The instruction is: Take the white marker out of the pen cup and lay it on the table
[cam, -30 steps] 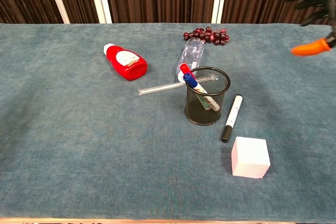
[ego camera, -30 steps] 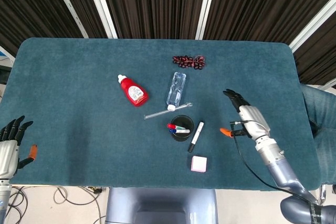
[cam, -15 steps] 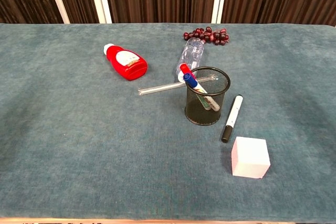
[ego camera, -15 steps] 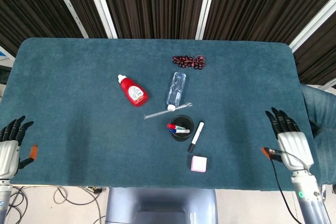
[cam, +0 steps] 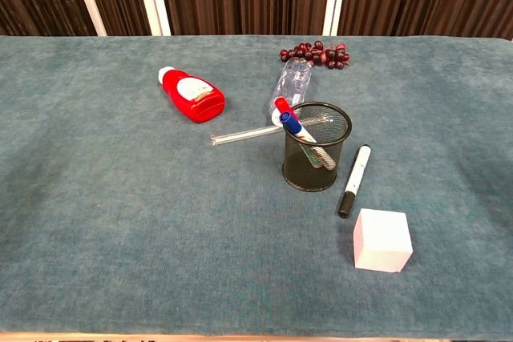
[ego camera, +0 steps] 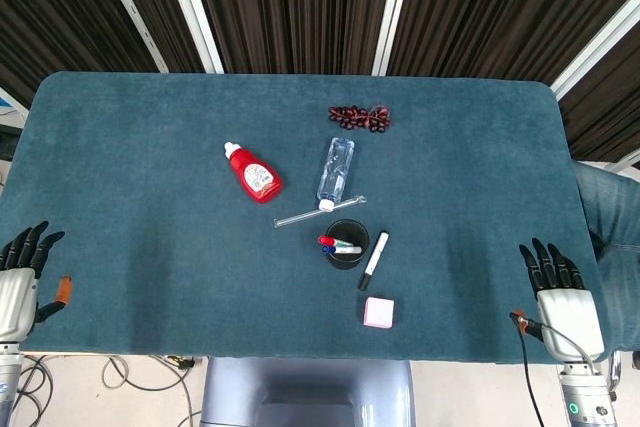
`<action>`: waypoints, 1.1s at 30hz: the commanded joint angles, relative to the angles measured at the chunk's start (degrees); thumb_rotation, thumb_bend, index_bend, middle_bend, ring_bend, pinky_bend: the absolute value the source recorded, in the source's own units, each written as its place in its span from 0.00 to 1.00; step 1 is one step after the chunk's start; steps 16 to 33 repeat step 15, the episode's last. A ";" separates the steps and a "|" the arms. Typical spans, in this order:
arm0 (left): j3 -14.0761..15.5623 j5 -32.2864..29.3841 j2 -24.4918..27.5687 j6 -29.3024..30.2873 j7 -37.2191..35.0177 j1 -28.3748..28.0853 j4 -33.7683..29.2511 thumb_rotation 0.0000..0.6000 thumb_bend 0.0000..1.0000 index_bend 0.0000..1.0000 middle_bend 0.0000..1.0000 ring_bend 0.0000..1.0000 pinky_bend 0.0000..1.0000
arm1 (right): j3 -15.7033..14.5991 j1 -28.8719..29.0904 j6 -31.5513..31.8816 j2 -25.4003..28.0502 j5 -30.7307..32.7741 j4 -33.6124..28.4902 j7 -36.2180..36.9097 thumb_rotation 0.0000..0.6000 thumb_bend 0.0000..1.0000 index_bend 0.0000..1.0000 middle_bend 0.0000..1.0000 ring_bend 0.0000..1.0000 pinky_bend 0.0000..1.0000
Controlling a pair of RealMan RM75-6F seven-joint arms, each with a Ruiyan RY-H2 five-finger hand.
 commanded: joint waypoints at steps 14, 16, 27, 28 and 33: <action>0.05 0.22 0.09 0.09 0.02 0.03 -0.03 1.00 0.44 0.16 0.03 0.03 0.11 | 1.18 -1.70 0.87 -0.40 -1.20 -0.32 0.40 1.00 0.24 0.00 0.00 0.00 0.17; 0.06 0.21 0.09 0.07 0.01 0.02 -0.01 1.00 0.44 0.16 0.03 0.03 0.11 | 1.23 -1.78 0.83 -0.36 -1.30 -0.40 0.41 1.00 0.24 0.00 0.00 0.00 0.17; 0.06 0.21 0.09 0.07 0.01 0.02 -0.01 1.00 0.44 0.16 0.03 0.03 0.11 | 1.23 -1.78 0.83 -0.36 -1.30 -0.40 0.41 1.00 0.24 0.00 0.00 0.00 0.17; 0.06 0.21 0.09 0.07 0.01 0.02 -0.01 1.00 0.44 0.16 0.03 0.03 0.11 | 1.23 -1.78 0.83 -0.36 -1.30 -0.40 0.41 1.00 0.24 0.00 0.00 0.00 0.17; 0.06 0.21 0.09 0.07 0.01 0.02 -0.01 1.00 0.44 0.16 0.03 0.03 0.11 | 1.23 -1.78 0.83 -0.36 -1.30 -0.40 0.41 1.00 0.24 0.00 0.00 0.00 0.17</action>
